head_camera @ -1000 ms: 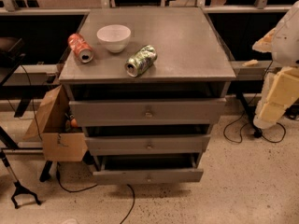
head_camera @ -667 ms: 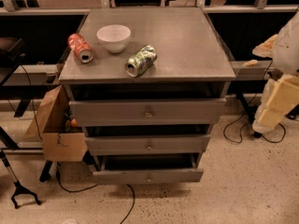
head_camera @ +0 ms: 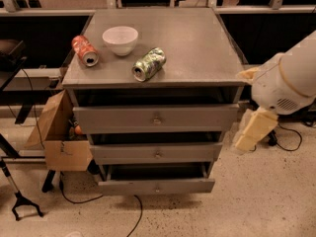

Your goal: Open middle drawer

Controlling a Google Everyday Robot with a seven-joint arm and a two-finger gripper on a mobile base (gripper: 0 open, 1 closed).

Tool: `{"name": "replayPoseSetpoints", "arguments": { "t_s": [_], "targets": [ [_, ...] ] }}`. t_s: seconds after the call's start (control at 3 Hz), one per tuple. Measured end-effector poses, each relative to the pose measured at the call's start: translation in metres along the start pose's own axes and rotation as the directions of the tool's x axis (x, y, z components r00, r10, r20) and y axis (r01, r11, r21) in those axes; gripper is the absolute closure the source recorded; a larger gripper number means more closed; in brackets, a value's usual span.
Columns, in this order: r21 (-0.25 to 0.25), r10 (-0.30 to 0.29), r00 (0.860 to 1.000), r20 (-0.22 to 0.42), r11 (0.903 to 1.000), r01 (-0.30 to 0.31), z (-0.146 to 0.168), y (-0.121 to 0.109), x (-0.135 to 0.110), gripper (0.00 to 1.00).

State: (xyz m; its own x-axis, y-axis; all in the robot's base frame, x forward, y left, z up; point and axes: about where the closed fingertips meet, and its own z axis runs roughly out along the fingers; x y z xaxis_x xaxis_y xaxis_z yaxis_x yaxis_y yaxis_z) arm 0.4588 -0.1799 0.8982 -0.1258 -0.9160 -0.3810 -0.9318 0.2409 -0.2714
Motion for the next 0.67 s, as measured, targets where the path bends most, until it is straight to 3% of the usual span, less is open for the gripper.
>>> {"name": "replayPoseSetpoints", "arguments": {
  "t_s": [0.33,0.67],
  "targets": [
    [-0.022,-0.029,0.999,0.043,0.9993,0.030,0.073,0.002,-0.028,0.00],
    [-0.121,-0.045,0.999,-0.015,0.9917,0.043,0.174,0.018,-0.046,0.00]
  ]
}}
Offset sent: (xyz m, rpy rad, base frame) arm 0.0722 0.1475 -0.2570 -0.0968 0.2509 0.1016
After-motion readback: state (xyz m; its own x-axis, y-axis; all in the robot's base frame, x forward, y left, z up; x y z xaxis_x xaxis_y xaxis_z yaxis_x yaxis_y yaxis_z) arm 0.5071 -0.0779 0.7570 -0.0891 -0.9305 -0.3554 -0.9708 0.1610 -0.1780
